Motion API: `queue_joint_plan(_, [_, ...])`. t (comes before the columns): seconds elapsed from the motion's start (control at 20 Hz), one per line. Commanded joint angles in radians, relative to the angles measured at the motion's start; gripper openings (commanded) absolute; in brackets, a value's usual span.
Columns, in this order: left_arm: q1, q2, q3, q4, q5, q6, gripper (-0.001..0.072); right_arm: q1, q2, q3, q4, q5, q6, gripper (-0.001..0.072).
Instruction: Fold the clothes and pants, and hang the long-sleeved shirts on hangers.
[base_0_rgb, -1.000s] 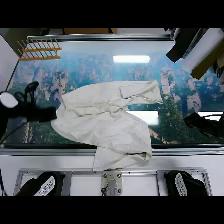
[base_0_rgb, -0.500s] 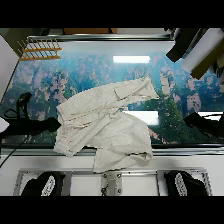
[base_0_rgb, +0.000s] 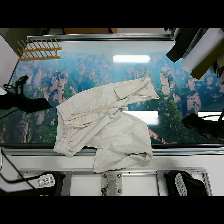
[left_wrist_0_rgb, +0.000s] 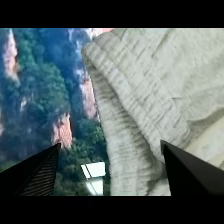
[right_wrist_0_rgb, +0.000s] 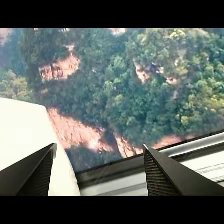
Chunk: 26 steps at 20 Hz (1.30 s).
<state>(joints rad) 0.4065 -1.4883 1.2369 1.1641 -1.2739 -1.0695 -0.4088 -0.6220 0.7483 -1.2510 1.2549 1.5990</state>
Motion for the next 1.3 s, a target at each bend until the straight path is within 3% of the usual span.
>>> queue_joint_plan(0.0, [-0.003,-0.314,0.205,-0.064,-0.098,0.148,0.0687,0.001,0.0,-0.002,0.006,0.034,-0.002,0.0587])
queue_joint_plan(0.3, [-0.048,-0.479,0.409,-0.067,-0.115,0.158,0.0687,0.001,0.0,-0.003,0.022,0.048,0.002,0.0587])
queue_joint_plan(0.65, [-0.098,-0.5,0.391,-0.092,-0.196,0.169,0.0678,0.001,-0.005,-0.003,0.025,0.048,0.002,0.0587])
queue_joint_plan(0.7, [-0.108,-0.5,0.384,-0.094,-0.198,0.169,0.0505,0.001,-0.005,-0.003,0.025,0.048,0.002,0.0587])
queue_joint_plan(0.8, [-0.124,-0.499,0.382,-0.093,-0.201,0.17,0.0022,0.001,-0.01,-0.003,0.026,0.048,0.002,0.0587])
queue_joint_plan(1.0, [-0.131,-0.446,0.468,-0.089,-0.212,0.164,0.0024,0.001,-0.064,0.023,0.104,-0.023,0.002,0.0586])
queue_joint_plan(1.25, [-0.132,-0.357,0.537,-0.085,-0.194,0.164,0.0025,0.043,-0.36,0.211,0.156,-0.224,-0.042,0.0586])
